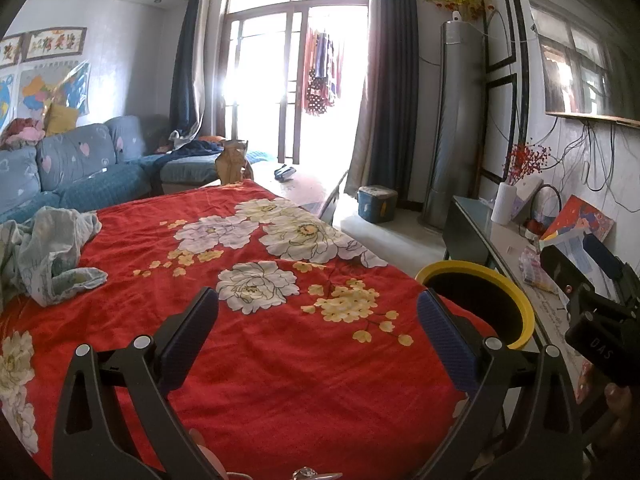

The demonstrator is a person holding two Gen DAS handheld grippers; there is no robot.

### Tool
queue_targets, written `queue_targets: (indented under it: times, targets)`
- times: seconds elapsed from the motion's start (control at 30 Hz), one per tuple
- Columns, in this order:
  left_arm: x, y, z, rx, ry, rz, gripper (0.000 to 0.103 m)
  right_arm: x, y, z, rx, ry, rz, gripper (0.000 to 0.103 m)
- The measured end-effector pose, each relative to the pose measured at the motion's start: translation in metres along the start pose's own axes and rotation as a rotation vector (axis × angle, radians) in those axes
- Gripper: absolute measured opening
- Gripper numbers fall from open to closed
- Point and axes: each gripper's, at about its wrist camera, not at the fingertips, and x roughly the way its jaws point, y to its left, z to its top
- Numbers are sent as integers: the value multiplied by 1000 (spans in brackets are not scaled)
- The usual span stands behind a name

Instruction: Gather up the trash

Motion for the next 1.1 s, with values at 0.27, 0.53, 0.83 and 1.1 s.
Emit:
queue_targets:
  times: [0.27,0.53,0.83,1.1]
  targets:
    - [0,-1,-1,-3,3,-4,97,0,0,0,0,1,1,92]
    - [0,-5,-2,0,18,-4,97,0,0,1,-2,4,4,92]
    - [-19,49,13,-114,66,79,97,16,37,29,-11,95,195,92]
    - [-36,223,-6,-265,200,552,97,92,223,35,-83,499,694,92]
